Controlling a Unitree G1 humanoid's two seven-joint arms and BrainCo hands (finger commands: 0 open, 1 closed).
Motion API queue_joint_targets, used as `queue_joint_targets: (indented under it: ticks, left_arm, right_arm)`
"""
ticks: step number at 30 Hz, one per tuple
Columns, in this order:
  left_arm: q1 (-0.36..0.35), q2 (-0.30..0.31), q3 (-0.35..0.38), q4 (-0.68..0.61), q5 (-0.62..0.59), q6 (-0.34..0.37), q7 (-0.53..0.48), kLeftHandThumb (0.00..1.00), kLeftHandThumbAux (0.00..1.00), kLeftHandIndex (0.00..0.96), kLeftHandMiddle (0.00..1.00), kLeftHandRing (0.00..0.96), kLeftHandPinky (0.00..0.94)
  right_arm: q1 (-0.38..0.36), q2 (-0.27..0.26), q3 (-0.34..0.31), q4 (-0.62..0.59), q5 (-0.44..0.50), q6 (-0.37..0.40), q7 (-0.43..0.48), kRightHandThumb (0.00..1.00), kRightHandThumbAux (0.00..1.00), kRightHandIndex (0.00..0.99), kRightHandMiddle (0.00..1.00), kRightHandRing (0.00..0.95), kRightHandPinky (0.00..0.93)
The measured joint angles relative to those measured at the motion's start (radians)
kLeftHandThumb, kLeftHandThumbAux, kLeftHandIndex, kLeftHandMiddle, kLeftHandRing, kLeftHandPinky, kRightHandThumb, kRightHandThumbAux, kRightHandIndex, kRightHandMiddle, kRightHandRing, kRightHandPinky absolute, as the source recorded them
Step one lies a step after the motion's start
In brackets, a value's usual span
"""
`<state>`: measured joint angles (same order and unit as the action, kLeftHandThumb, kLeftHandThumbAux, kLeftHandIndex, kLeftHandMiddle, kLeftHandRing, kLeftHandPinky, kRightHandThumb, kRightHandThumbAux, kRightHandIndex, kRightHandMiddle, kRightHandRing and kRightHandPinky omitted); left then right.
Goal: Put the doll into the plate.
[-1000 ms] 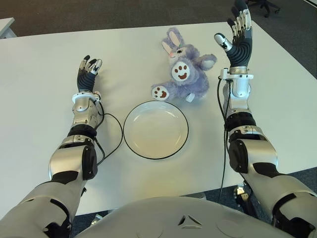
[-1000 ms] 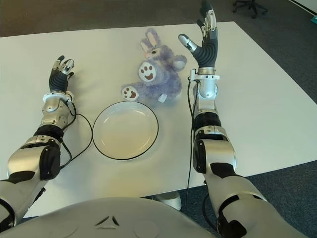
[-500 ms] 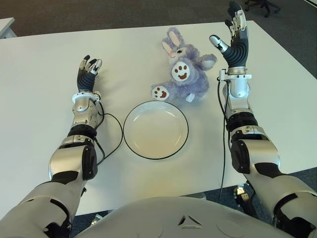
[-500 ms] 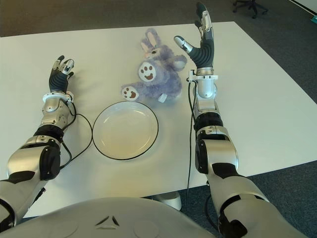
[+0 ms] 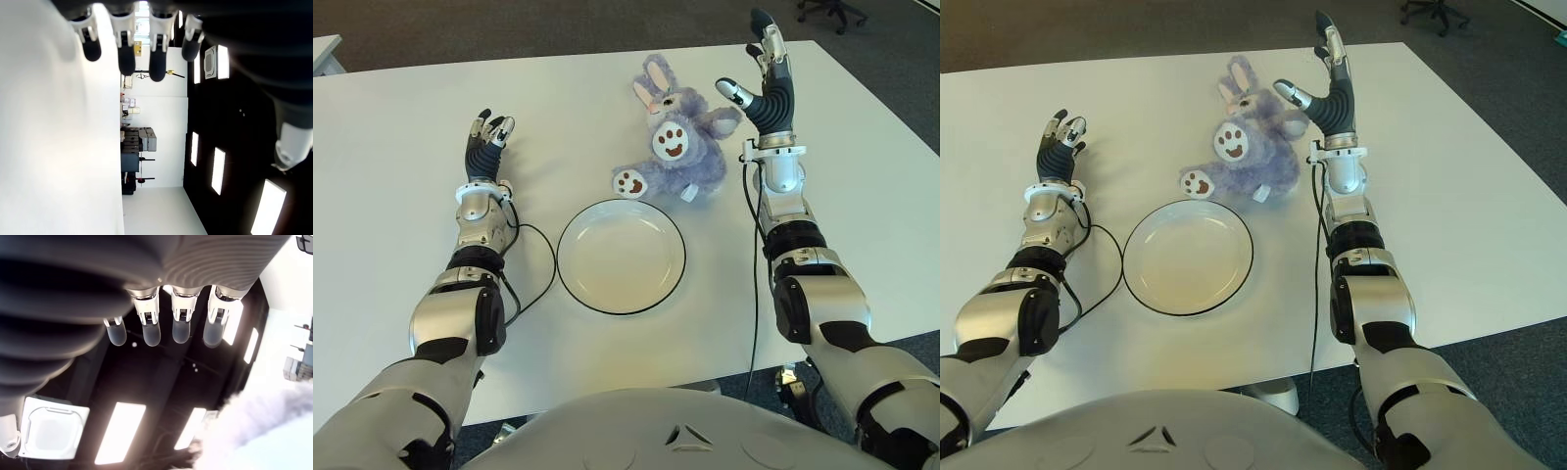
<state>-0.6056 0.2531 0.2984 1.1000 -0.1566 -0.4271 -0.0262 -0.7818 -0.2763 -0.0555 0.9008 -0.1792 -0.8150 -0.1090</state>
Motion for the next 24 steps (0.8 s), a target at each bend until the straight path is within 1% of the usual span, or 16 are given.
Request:
queue_joint_targets:
  ticks: [5, 9, 18, 23, 24]
  left_arm:
    - [0.0, -0.001, 0.0, 0.0, 0.0, 0.0, 0.0, 0.0, 0.522, 0.092, 0.172, 0.131, 0.043]
    - [0.0, -0.001, 0.0, 0.0, 0.0, 0.0, 0.0, 0.0, 0.531, 0.098, 0.177, 0.134, 0.041]
    - [0.0, -0.001, 0.0, 0.0, 0.0, 0.0, 0.0, 0.0, 0.521, 0.089, 0.174, 0.132, 0.027]
    - [0.0, -0.001, 0.0, 0.0, 0.001, 0.0, 0.0, 0.0, 0.513, 0.088, 0.176, 0.131, 0.025]
    - [0.0, -0.001, 0.0, 0.0, 0.001, 0.0, 0.0, 0.0, 0.511, 0.086, 0.175, 0.13, 0.022]
  right_arm:
    - [0.0, -0.003, 0.009, 0.0, -0.001, 0.004, 0.009, 0.075, 0.49, 0.034, 0.061, 0.092, 0.152]
    - [0.003, -0.005, 0.016, -0.005, 0.0, 0.017, 0.027, 0.086, 0.46, 0.026, 0.046, 0.073, 0.092]
    - [0.029, -0.014, 0.043, -0.051, -0.027, 0.058, 0.034, 0.081, 0.433, 0.037, 0.037, 0.058, 0.096]
    - [0.043, -0.025, 0.057, -0.101, -0.056, 0.094, 0.032, 0.067, 0.438, 0.039, 0.041, 0.056, 0.087]
    - [0.046, -0.026, 0.059, -0.114, -0.061, 0.101, 0.032, 0.062, 0.444, 0.043, 0.052, 0.066, 0.101]
